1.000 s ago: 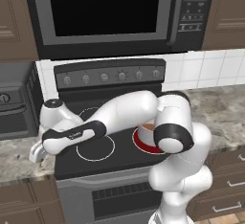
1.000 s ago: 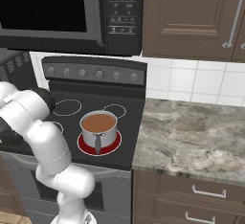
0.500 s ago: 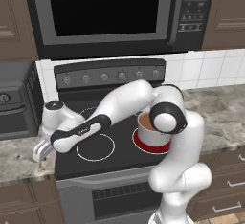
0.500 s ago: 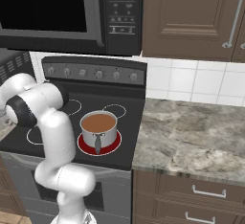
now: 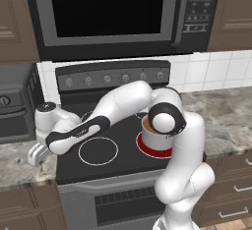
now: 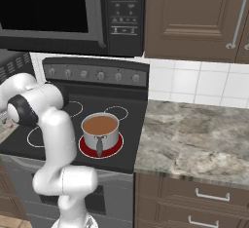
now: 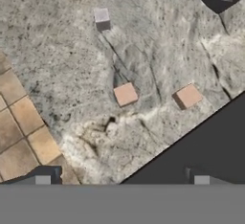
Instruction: Pick up the sugar cube(s) and place them in the saucepan with hot chocolate.
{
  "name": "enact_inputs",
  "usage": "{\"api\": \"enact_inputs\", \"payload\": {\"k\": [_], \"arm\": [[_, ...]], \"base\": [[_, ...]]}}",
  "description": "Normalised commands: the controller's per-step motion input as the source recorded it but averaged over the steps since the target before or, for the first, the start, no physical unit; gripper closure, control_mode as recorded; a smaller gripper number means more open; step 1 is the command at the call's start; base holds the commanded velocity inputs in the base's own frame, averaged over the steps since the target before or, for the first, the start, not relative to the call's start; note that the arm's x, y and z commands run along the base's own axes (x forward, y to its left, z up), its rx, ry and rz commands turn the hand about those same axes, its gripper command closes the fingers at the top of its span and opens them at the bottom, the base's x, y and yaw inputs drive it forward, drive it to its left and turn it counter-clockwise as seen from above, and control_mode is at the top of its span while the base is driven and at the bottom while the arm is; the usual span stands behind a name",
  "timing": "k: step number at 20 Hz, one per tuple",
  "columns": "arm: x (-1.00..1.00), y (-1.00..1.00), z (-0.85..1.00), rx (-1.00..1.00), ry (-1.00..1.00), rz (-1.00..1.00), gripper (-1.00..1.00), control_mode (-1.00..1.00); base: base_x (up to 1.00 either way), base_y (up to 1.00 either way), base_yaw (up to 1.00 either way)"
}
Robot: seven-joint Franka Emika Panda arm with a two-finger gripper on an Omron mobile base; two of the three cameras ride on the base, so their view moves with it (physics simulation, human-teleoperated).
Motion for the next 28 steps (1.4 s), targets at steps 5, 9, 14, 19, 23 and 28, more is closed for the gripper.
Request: {"api": "enact_inputs", "payload": {"k": [5,9,14,19,23,28], "arm": [[0.01,0.07,-0.22,0.0,0.0,0.0,-1.0,-1.0],[0.06,0.13,-0.16,0.0,0.0,0.0,-1.0,-1.0],[0.11,0.18,0.0,0.0,0.0,0.0,-1.0,-1.0],[0.18,0.13,-0.1,0.0,0.0,0.0,-1.0,-1.0],[0.13,0.04,-0.16,0.0,0.0,0.0,-1.0,-1.0],[0.11,0.06,-0.24,0.0,0.0,0.0,-1.0,-1.0]], "base": [[0.0,0.0,0.0],[0.0,0.0,0.0],[0.0,0.0,0.0],[0.0,0.0,0.0],[0.0,0.0,0.0],[0.0,0.0,0.0]]}}
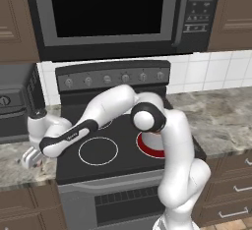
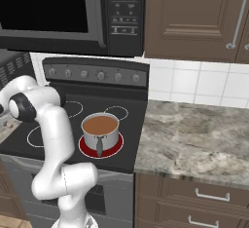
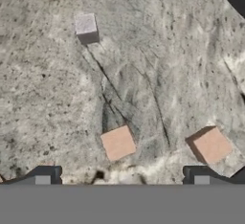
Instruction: Pick up the sugar cube(s) and place them in the saucepan with hot chocolate.
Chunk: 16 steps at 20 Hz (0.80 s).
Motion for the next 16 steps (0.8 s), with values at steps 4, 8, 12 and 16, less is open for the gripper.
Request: {"api": "enact_inputs", "payload": {"k": [4,8,12,16], "arm": [[0.0,0.05,-0.18,0.0,0.0,0.0,-1.0,-1.0],[0.04,0.07,-0.09,0.0,0.0,0.0,-1.0,-1.0],[0.15,0.1,-0.04,0.0,0.0,0.0,-1.0,-1.0],[0.11,0.08,-0.03,0.0,0.0,0.0,-1.0,-1.0]], "base": [[0.0,0.0,0.0],[0.0,0.0,0.0],[0.0,0.0,0.0],[0.0,0.0,0.0]]}}
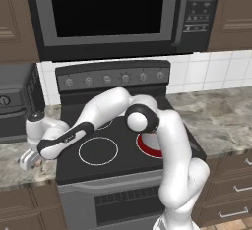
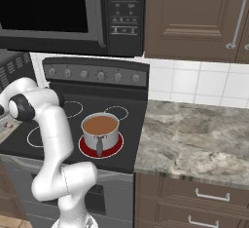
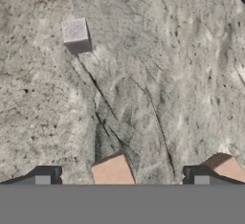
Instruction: Pick up the sugar cube(s) and place them in the saucepan with hot chocolate.
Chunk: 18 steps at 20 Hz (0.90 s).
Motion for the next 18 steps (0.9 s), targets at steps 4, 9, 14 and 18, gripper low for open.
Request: {"api": "enact_inputs", "payload": {"k": [4,9,14,18], "arm": [[0.01,0.04,-0.09,0.0,0.0,0.0,-1.0,-1.0],[0.0,0.0,-0.22,0.0,0.0,0.0,-1.0,-1.0],[0.0,0.0,-0.29,0.0,0.0,0.0,-1.0,-1.0],[0.0,0.0,-0.07,0.0,0.0,0.0,-1.0,-1.0]], "base": [[0.0,0.0,0.0],[0.0,0.0,0.0],[0.0,0.0,0.0],[0.0,0.0,0.0]]}}
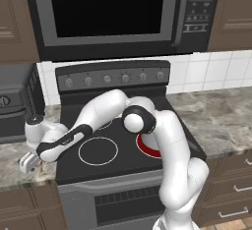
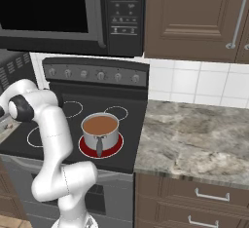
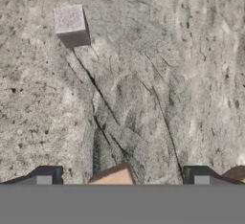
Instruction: Pick up the sugar cube(s) and place them in the saucepan with hot chocolate.
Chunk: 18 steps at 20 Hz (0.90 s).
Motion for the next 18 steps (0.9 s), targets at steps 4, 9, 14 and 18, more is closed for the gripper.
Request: {"api": "enact_inputs", "payload": {"k": [4,9,14,18], "arm": [[0.0,0.0,-0.06,0.0,0.0,0.0,1.0,-1.0],[0.0,0.0,-0.01,0.0,0.0,0.0,1.0,-1.0],[0.0,0.0,0.0,0.0,0.0,0.0,1.0,-1.0],[-0.07,0.0,0.0,0.0,0.0,0.0,1.0,-1.0]], "base": [[0.0,0.0,0.0],[0.0,0.0,0.0],[0.0,0.0,0.0],[0.0,0.0,0.0]]}}
